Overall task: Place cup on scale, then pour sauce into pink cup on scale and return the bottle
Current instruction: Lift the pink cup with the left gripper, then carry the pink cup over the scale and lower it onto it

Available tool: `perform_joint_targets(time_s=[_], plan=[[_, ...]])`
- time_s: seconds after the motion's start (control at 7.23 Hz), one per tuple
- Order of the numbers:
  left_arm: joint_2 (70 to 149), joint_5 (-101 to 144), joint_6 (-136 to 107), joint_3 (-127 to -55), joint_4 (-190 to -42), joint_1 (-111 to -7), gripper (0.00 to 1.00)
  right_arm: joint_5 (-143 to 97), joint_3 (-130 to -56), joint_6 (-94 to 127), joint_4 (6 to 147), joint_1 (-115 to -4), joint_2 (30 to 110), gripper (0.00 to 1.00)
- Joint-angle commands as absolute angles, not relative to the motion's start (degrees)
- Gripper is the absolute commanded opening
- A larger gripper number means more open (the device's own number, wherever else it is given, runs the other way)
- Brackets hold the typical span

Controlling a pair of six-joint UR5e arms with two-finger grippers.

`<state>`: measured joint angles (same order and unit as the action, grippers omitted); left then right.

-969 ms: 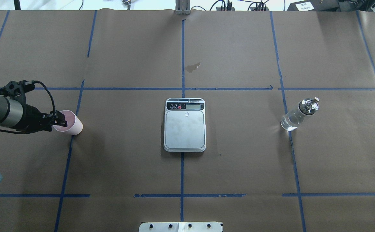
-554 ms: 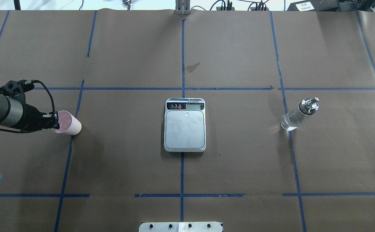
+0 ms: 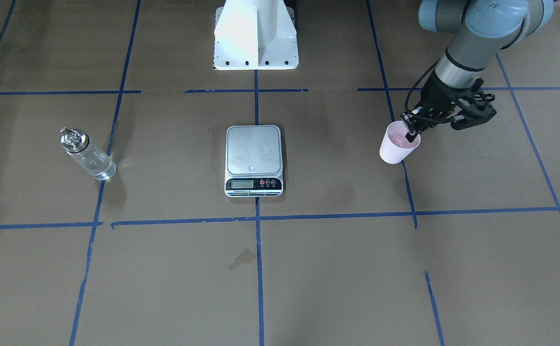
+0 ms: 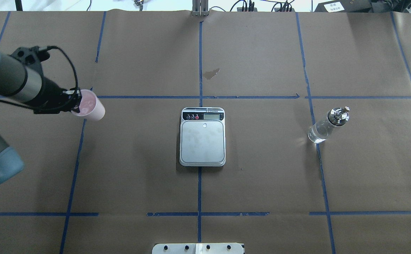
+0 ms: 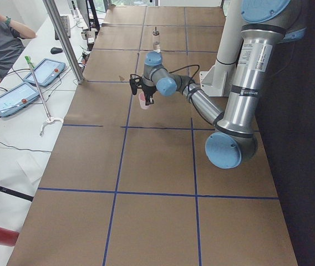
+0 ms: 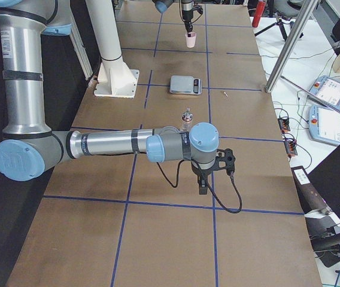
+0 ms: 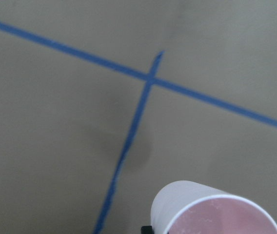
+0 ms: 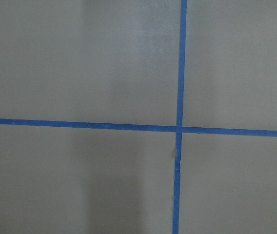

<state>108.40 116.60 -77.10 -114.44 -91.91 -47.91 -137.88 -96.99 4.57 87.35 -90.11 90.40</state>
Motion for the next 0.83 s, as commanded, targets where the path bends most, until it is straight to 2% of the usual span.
perform_joint_targets(time_s=[0.0, 0.28, 0.55, 0.69], plan=[[125.20, 117.07, -86.23, -113.13, -76.39, -45.99, 0.00, -137.90, -97.64, 4.57, 87.28, -90.09, 90.70, 1.00], [136.00, 116.37, -99.69, -101.50, -79.69, -37.91, 0.00, -137.81, -97.56, 4.66, 87.28, -90.09, 90.53, 1.00], [140.43, 109.03, -105.54, -95.04, -81.47, -29.84, 0.00, -137.90, -97.56, 4.66, 87.28, -90.09, 90.44, 1.00], [140.36, 108.81, -105.64, -91.88, -84.78, -29.53, 0.00, -137.90, -97.65, 4.66, 87.19, -90.09, 90.35, 1.00]])
